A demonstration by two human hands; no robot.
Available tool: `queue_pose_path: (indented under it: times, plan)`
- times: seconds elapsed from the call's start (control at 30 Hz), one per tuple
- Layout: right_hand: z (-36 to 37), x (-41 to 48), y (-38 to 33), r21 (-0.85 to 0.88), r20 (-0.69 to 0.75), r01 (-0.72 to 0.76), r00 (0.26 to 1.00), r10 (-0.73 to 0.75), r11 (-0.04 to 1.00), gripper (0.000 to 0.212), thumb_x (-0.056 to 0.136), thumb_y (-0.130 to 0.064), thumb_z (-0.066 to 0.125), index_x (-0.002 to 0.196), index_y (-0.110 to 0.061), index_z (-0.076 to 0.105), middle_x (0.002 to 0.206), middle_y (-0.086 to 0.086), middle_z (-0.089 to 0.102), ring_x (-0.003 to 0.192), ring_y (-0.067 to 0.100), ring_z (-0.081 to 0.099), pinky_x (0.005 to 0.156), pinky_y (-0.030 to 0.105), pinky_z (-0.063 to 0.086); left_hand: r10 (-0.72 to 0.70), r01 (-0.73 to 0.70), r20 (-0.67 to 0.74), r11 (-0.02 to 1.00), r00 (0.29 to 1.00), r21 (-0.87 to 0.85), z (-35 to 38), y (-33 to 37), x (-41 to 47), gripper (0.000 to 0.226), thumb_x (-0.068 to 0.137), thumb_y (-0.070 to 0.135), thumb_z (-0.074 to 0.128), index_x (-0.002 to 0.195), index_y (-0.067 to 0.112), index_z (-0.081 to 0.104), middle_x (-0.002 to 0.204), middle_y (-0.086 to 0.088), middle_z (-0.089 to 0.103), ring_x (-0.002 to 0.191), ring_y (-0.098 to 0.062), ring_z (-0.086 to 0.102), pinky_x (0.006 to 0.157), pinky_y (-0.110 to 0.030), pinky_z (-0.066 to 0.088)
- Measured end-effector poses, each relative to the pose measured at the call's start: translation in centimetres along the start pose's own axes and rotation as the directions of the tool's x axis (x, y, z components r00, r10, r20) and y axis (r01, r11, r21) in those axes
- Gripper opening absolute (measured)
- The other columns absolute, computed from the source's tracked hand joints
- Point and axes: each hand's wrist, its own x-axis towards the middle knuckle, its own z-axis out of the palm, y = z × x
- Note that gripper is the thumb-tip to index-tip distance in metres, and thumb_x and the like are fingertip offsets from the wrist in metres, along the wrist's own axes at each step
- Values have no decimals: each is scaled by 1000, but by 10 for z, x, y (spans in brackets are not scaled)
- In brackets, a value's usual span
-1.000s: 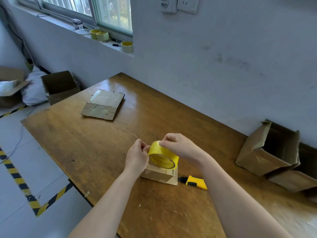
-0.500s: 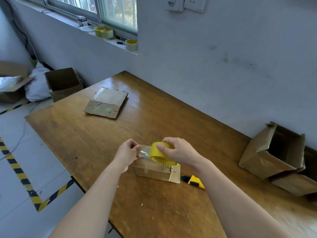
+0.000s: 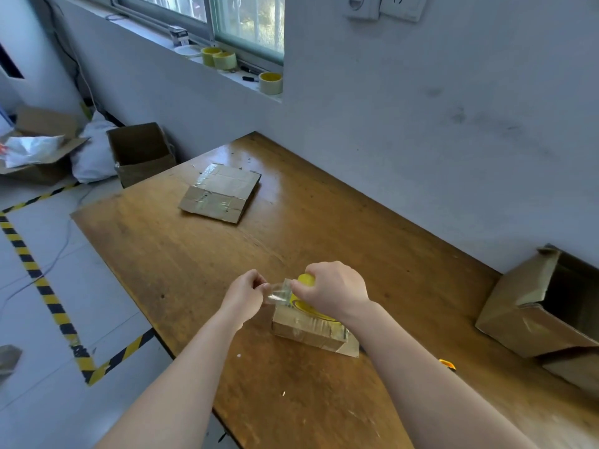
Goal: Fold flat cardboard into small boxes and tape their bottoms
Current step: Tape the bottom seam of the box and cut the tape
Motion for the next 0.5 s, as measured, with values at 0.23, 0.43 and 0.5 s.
queue_pose_path:
  times: [0.23, 0.43, 0.5]
  plan:
    - [3, 1, -3, -23, -7, -13, 1000, 13, 1000, 44, 91, -55, 48, 82, -16, 66, 73, -2, 64, 70, 20, 62, 59, 31, 50, 32, -34, 64, 999, 997, 37, 8, -7, 6, 19, 99, 19, 49, 80, 14, 51, 79, -5, 61, 72, -18, 57, 65, -31, 42]
    - [6, 1, -4, -22, -28, -10, 1000, 9, 1000, 44, 90, -54, 48, 81, -15, 67, 71, -1, 65, 65, 19, 62, 58, 32, 52, 44, -47, 111, 998, 993, 30, 24, -11, 4, 21, 101, 22, 42, 81, 18, 46, 79, -2, 53, 65, -13, 45, 55, -27, 33]
    - [7, 2, -5, -34, -35, -8, 999, 7, 999, 45, 90, -52, 48, 78, -14, 66, 65, 0, 61, 59, 18, 57, 52, 30, 46, 14, -16, 131, 1000, 991, 21, 29, -11, 4, 16, 103, 24, 36, 95, 17, 47, 93, -5, 56, 71, -13, 47, 57, -27, 35]
